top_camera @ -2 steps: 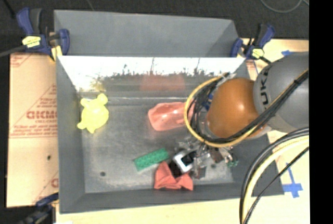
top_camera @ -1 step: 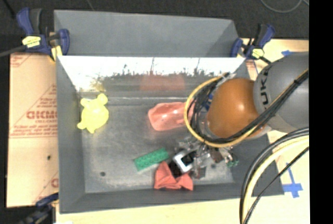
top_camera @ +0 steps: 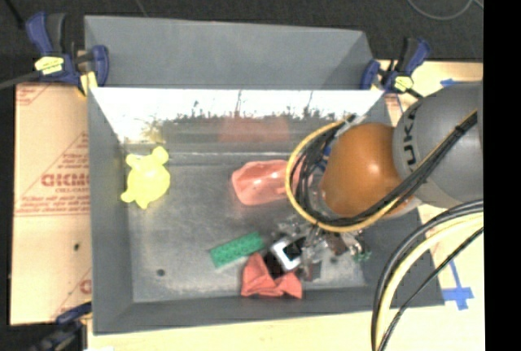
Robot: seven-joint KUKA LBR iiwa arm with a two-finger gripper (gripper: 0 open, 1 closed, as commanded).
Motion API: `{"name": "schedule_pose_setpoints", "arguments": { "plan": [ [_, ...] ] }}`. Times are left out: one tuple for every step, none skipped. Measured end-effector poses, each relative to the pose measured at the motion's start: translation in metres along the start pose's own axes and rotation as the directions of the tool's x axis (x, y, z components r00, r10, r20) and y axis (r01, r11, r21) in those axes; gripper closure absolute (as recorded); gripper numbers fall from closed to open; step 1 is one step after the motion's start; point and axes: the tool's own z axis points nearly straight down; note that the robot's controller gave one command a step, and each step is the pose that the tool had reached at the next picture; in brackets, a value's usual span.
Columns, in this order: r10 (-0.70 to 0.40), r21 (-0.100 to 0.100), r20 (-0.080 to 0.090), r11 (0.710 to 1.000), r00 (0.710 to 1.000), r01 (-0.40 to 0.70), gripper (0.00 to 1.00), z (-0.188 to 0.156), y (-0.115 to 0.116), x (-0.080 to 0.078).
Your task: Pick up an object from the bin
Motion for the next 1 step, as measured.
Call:
{"name": "schedule_pose_setpoints", "arguments": {
  "plan": [
    [-0.004,-0.007,-0.01,1.0,1.0,0.004,1.0,-0.0244,0.0073,0.0059]
  ]
}}
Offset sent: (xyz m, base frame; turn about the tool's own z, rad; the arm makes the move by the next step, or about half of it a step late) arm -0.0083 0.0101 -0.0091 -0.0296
